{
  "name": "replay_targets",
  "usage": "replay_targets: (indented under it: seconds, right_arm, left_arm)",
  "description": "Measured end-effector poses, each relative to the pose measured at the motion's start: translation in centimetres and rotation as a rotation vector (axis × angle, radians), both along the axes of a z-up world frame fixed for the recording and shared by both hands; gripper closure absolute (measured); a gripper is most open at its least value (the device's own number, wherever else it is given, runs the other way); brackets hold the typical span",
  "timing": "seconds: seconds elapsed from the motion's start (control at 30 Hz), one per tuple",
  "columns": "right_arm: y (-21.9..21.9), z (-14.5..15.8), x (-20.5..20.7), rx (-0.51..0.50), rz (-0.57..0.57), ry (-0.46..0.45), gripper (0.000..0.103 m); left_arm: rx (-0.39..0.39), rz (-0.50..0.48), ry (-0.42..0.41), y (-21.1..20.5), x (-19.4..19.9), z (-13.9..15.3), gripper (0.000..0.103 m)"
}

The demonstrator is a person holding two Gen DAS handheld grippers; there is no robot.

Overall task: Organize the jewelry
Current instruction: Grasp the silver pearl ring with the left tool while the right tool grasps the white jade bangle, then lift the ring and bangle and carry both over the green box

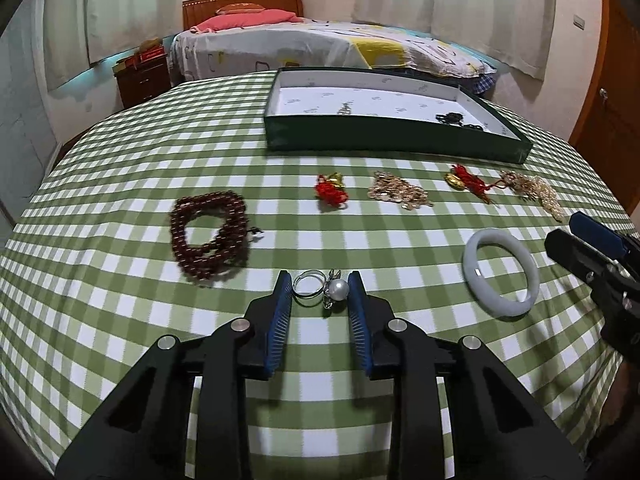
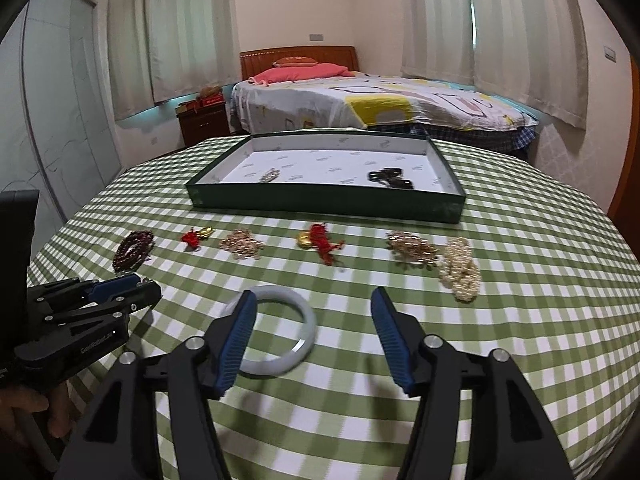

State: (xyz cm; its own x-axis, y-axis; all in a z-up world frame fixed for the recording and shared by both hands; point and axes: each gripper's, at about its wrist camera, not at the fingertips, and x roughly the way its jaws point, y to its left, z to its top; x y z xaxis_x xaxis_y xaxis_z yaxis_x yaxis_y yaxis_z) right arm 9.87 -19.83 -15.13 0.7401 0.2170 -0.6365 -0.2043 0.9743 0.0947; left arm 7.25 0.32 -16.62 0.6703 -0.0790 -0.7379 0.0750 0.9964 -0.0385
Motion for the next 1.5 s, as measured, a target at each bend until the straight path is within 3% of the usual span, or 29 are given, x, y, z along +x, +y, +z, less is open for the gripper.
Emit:
replay_targets:
  seconds: [0.2,0.53,0.67,0.73,1.13,1.3,1.5]
  right_arm:
    - [2.2,-1.0,0.9,-0.024,0.037,0.048,0.027]
    - [3.0,-2.6,1.8,-0.055,0.037,0.123,0.023]
    - [2.5,-2.8,1.6,-0.028,0.039,0.135,0.024]
    - [2.5,-2.7,1.4,-0.022,0.05,0.131,0.035]
    - [3.2,-2.8,1.4,-0.061,0.07,0.13,0.03]
    - [3.1,-2.8,1.2,-0.056,0.066,0.124,0.034]
    - [2.5,-1.6,0.3,-0.049,0.052,0.06,0.035]
  left_arm:
    - [-0.014,0.04,-0.001,1.4,-0.1,0.0,0.075]
    - [0.003,0.038,-0.006,1.2,-0.2,0.0,0.075]
    - [0.002,0.038,-0.006,1.2,-0.2,0.0,0.075]
    - [0.003,0.038,-0.007,1.2,-0.2,0.0,0.075]
    - [0.001,0.037,-0.006,1.2,-0.2,0.0,0.075]
    - [-0.002,0.038,-0.008,1.2,-0.2,0.0,0.075]
    - [-0.002,0.043,-0.027,1.2,-0.1,0.4,0.075]
